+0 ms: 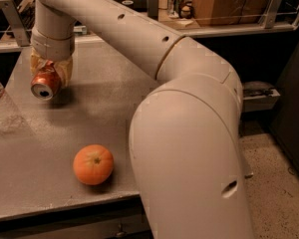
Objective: Move coke can near water bottle
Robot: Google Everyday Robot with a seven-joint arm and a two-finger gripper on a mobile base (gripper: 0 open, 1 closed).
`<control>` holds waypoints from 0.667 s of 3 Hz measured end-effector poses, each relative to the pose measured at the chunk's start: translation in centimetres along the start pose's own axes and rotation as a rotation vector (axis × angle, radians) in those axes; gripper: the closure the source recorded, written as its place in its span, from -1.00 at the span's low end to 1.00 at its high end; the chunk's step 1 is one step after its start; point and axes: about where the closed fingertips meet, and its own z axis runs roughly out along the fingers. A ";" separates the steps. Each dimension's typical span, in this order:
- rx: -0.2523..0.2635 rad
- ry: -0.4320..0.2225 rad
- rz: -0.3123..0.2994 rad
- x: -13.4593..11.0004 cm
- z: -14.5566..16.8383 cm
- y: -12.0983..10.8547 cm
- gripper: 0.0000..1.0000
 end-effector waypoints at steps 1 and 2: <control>0.006 -0.053 0.003 -1.3 1.3 -0.6 0.65; 0.007 -0.084 0.006 -2.1 2.1 -0.9 0.17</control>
Offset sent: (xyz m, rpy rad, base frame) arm -0.0271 0.0227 -0.0177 0.0203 0.1076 0.0373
